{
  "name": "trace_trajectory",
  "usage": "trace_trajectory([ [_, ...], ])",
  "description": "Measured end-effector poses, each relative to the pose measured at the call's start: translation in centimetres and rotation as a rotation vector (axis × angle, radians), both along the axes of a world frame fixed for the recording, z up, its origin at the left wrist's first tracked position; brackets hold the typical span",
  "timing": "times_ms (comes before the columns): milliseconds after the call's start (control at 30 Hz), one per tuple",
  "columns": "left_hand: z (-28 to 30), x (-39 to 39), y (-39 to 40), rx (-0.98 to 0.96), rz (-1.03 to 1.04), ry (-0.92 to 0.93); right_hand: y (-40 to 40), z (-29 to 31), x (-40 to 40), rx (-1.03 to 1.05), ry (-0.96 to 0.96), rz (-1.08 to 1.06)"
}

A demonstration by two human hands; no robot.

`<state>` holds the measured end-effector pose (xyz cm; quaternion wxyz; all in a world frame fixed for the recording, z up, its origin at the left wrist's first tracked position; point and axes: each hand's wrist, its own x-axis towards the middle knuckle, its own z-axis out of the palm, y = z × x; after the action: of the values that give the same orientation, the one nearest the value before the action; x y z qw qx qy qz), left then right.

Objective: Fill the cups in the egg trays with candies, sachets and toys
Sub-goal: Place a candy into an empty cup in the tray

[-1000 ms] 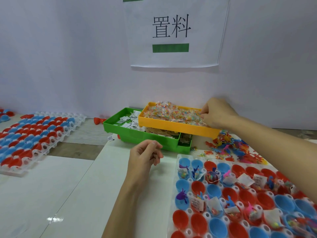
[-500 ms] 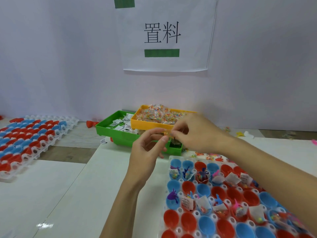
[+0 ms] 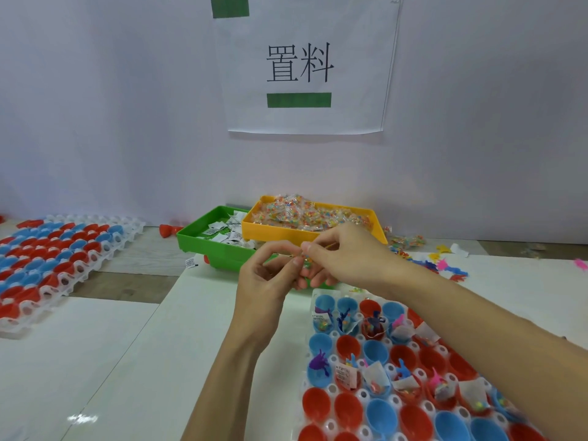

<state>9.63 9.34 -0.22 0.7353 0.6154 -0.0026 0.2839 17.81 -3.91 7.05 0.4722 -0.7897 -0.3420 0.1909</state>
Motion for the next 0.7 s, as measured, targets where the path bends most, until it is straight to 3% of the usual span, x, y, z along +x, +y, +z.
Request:
trace_trajectory([
  [167, -0.2, 0.0, 0.1, -0.014, 0.013, 0.0, -0.5, 0.3, -0.1, 0.004, 0.061, 0.017],
  [567, -0.6, -0.7, 0.5, -0.096, -0.139, 0.097, -1.3, 0.0, -0.3, -0.014, -0.034, -0.014],
  [700, -0.6, -1.2, 1.0, -0.218, -0.162, 0.098, -2.1, 0.8, -0.6, -0.09, -0.188, 0.026],
])
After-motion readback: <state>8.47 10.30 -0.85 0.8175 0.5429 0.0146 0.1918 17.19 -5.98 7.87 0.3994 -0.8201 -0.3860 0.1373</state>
